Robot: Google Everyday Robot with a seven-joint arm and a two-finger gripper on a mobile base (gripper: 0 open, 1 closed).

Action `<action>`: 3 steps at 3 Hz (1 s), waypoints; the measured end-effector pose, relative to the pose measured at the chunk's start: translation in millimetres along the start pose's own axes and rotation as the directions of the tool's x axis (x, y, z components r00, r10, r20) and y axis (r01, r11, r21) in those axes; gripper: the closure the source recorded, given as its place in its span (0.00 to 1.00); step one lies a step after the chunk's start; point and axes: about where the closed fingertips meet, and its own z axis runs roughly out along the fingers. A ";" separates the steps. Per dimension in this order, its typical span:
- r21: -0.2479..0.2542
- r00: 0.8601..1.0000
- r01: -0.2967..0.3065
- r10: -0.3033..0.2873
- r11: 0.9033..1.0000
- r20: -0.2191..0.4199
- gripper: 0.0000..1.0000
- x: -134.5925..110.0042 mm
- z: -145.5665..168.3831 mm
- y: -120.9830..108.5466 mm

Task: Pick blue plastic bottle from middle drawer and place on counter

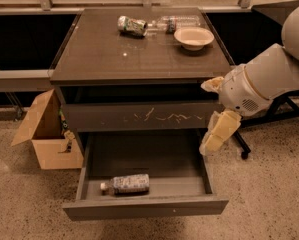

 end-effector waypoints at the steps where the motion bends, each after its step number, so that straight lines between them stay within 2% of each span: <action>1: -0.006 1.000 0.007 -0.006 1.000 0.016 0.00 -1.0 5.1 1.1; 3: -0.060 0.997 0.023 -0.019 0.998 0.071 0.00 12.6 60.1 -4.3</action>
Offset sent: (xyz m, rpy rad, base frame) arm 0.0182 0.0156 -0.0529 0.0729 0.0099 0.0664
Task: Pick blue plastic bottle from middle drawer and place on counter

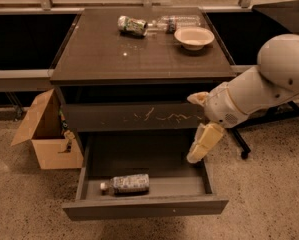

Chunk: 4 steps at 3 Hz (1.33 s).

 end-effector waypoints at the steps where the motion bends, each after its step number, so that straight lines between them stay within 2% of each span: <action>1: -0.031 0.999 -0.011 0.012 0.999 0.035 0.00 8.9 32.8 -2.3; 2: -0.032 0.999 -0.011 0.012 0.999 0.035 0.00 8.9 33.1 -2.3; 4: -0.092 1.000 0.023 -0.023 0.996 -0.001 0.00 14.3 91.3 -6.0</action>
Offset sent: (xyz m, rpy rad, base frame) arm 0.0055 0.0107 -0.0267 0.0344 0.0220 0.0116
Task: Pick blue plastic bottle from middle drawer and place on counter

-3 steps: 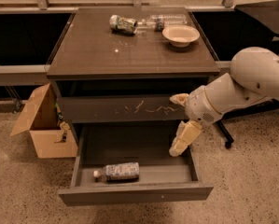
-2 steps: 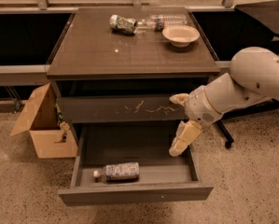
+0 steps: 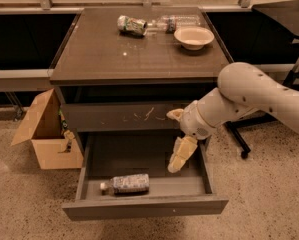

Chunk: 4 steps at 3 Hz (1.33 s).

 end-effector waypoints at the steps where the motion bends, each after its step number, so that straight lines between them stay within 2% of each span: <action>1: -0.036 1.000 0.003 -0.003 0.999 -0.008 0.00 6.8 31.0 -6.1; 2: -0.084 1.000 -0.005 0.006 0.996 0.009 0.00 17.7 66.8 -11.7; 3: -0.084 1.000 -0.005 0.006 0.996 0.009 0.00 17.7 66.9 -11.7; 4: -0.118 1.000 -0.003 0.000 0.993 -0.023 0.00 25.7 104.0 -11.4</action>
Offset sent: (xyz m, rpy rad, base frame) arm 0.0251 0.0343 -0.0944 0.0341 0.1013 0.0625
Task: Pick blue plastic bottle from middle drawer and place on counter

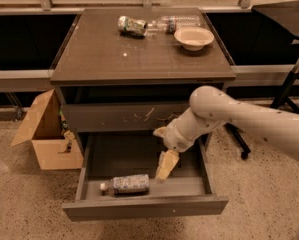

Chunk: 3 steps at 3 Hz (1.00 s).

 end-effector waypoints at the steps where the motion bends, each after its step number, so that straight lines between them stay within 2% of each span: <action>1: -0.054 1.000 -0.005 0.003 0.999 -0.031 0.00 10.4 45.6 -6.1; 2: -0.080 0.998 -0.014 0.009 0.997 -0.069 0.00 18.5 79.6 -9.4; 3: -0.001 0.995 -0.045 0.045 0.999 -0.090 0.00 32.7 133.3 -34.4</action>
Offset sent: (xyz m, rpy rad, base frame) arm 0.0087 0.0382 -0.0957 -0.0841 0.0901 0.0501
